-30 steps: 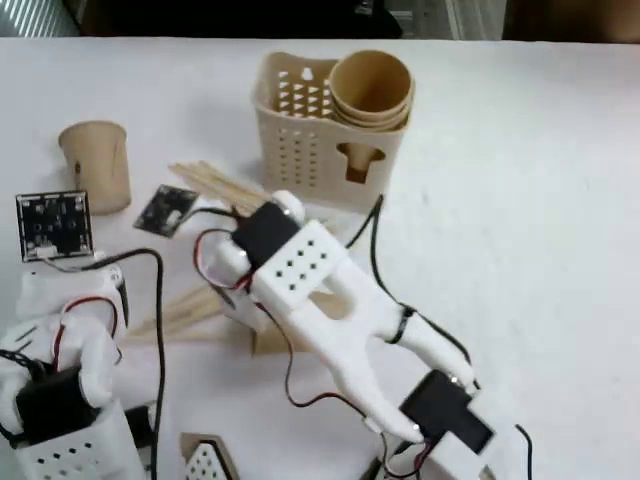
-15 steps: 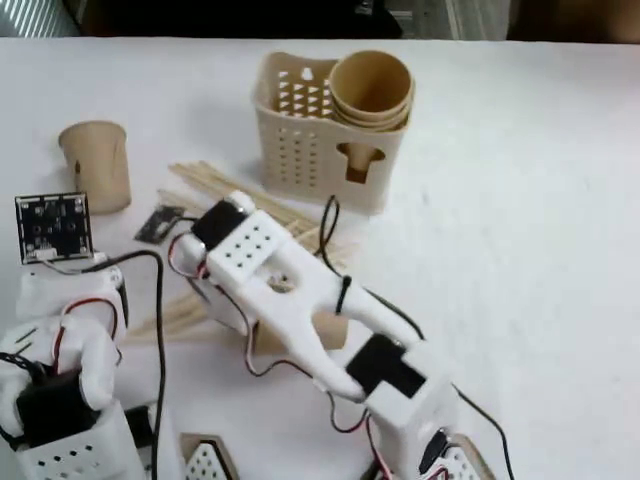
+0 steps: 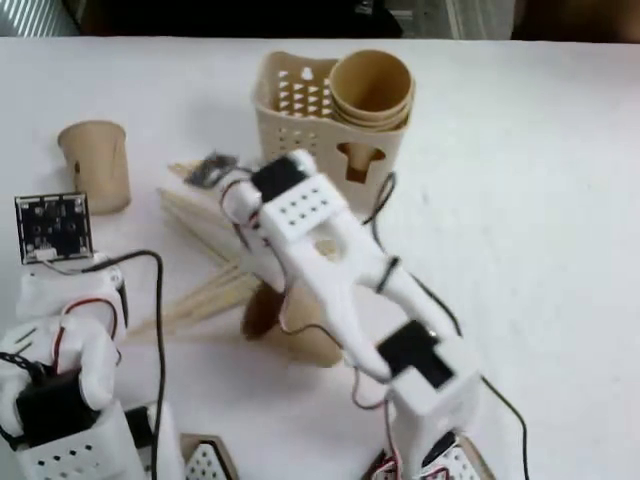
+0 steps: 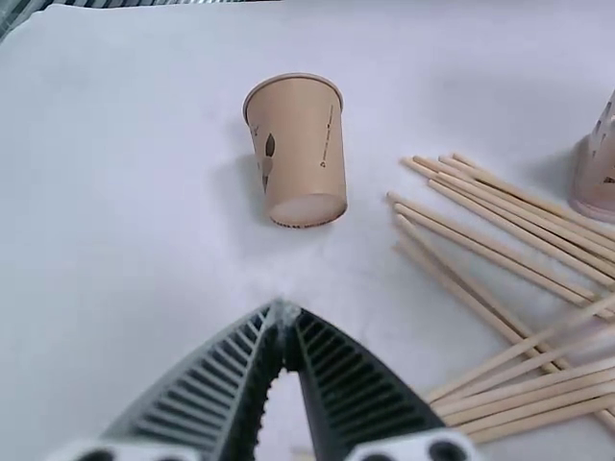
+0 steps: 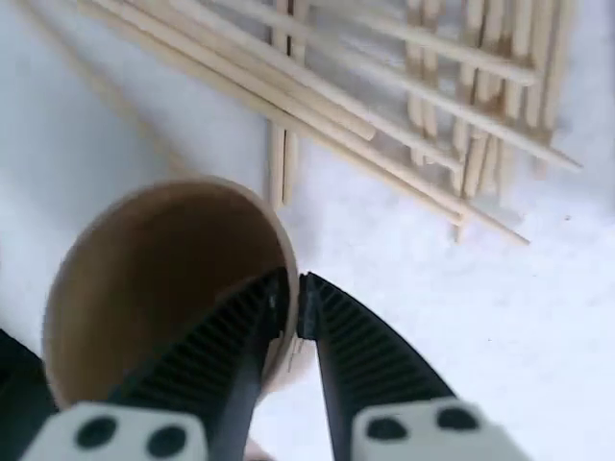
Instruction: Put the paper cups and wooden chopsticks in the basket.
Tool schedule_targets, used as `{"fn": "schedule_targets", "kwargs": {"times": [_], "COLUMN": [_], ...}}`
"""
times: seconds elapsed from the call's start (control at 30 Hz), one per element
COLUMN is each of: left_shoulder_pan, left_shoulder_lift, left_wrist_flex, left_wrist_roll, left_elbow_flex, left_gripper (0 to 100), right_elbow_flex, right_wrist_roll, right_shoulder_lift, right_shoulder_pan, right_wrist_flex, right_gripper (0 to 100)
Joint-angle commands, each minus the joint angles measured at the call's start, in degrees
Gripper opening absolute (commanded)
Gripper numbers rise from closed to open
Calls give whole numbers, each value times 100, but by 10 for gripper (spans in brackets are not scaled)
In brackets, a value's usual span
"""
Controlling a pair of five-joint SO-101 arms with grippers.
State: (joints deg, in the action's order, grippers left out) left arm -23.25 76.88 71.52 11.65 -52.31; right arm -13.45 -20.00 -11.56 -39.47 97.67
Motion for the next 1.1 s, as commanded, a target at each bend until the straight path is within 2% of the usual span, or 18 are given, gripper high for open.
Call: {"fn": "schedule_targets", "kwargs": {"times": [0.0, 0.2, 0.4, 0.53, 0.7, 0.8, 1.07], "left_shoulder_pan": [-22, -13, -13, -13, -13, -13, -13], "left_shoulder_lift": [57, 57, 57, 57, 57, 57, 57], "left_wrist_flex": [-97, -97, -97, -97, -97, -97, -97], "left_wrist_roll": [-53, -53, -53, -53, -53, -53, -53], "left_elbow_flex": [35, 35, 35, 35, 35, 35, 35], "left_gripper": [26, 26, 26, 26, 26, 26, 26], "right_elbow_flex": [-220, -527, -1934, -2602, -2664, -2664, -2699], "right_wrist_roll": [-105, -105, -53, -53, -53, 193, 563], "right_shoulder_lift": [1042, 2343, 3029, 2958, 2624, 2299, 1349], "right_shoulder_pan": [180, 277, 673, 1103, 1771, 2141, 2642], "right_wrist_flex": [75, 48, -505, -1156, -2158, -2615, -3029], "right_gripper": [19, 19, 19, 19, 19, 19, 19]}}
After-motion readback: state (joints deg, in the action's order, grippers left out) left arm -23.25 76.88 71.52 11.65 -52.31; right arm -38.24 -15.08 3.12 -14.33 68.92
